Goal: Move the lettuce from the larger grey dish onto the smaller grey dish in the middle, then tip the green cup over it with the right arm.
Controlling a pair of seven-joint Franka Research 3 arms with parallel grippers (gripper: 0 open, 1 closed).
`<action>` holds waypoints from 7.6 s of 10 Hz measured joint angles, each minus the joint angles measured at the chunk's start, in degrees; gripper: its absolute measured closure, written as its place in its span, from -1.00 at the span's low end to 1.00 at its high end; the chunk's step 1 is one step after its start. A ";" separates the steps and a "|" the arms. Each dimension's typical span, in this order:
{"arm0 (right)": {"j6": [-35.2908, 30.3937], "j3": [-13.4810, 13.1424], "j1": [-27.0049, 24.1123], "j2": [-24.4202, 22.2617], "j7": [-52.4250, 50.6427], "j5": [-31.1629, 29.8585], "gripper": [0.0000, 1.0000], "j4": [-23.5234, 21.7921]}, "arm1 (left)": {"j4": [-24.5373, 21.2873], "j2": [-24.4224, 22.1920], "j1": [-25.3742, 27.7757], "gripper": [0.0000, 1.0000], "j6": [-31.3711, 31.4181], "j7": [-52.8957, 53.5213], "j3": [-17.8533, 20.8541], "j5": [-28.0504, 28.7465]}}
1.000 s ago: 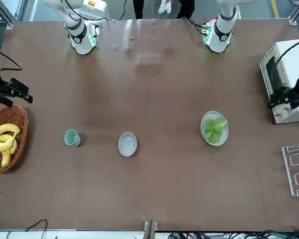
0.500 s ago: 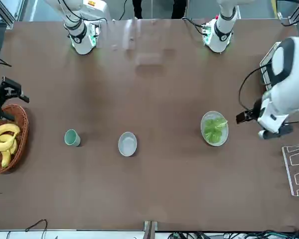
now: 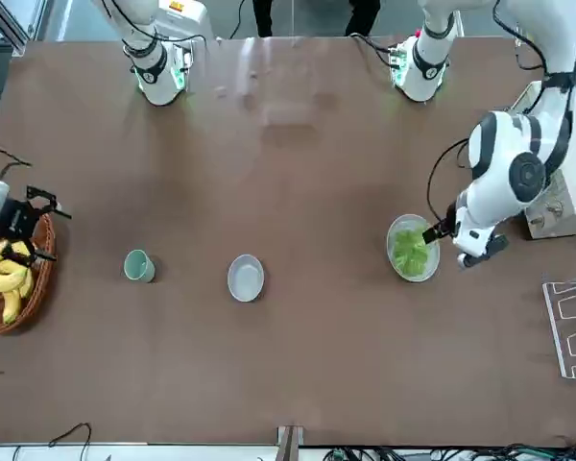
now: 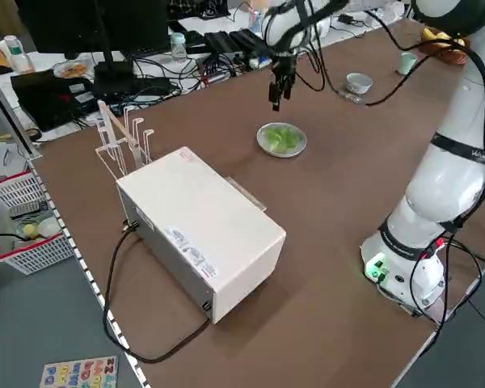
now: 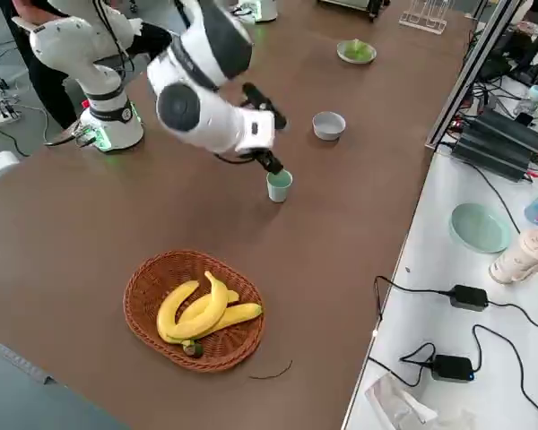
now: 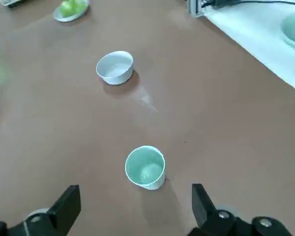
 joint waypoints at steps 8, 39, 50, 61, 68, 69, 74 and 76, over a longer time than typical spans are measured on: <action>5.15 4.19 -6.70 18.51 -28.10 14.11 -1.00 -1.64 | -1.50 13.72 -0.61 -0.60 15.59 -22.99 0.08 2.36; 8.20 9.94 -3.58 27.68 -34.85 17.42 -0.37 0.20 | 51.98 43.40 -40.68 0.89 21.09 -67.52 -0.86 0.95; 8.84 10.44 1.83 25.64 -22.81 17.09 -0.37 4.32 | 52.53 44.02 -40.81 0.49 23.70 -67.43 -0.19 0.95; 21.61 1.90 23.16 13.81 6.09 11.38 -0.37 3.16 | 52.24 26.64 -31.03 -1.00 -10.55 -60.64 0.17 1.09; 26.34 -5.34 39.11 12.49 16.71 11.39 -0.37 2.28 | 28.55 3.27 -12.11 -1.00 -17.38 -32.21 0.12 1.19; 26.40 -8.02 42.72 12.22 18.02 11.39 -0.37 2.28 | 27.73 1.23 -9.20 -1.00 -19.38 -25.92 0.11 0.96; 26.52 -21.27 58.24 11.95 22.24 10.17 -0.37 1.45 | 27.68 -9.57 1.34 -1.00 -31.76 18.82 4.62 -1.47; 26.30 -26.13 62.69 11.90 23.65 8.82 -0.37 0.98 | 30.10 -10.90 1.17 -1.00 -32.31 29.63 7.02 -1.17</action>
